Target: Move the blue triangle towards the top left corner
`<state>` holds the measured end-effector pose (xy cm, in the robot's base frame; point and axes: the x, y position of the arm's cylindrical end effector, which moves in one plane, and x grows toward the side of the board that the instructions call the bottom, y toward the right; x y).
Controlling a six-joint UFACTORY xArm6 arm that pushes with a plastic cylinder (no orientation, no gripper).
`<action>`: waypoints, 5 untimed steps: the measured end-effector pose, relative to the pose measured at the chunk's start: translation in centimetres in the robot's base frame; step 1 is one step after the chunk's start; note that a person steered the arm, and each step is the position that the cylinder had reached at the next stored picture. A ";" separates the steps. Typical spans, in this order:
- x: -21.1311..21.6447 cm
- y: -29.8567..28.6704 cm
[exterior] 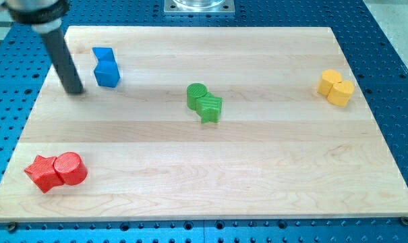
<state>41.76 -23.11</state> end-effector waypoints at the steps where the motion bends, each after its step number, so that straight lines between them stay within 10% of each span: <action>1: 2.9 3.9; 5: -11.9 4.5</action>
<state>29.82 -18.62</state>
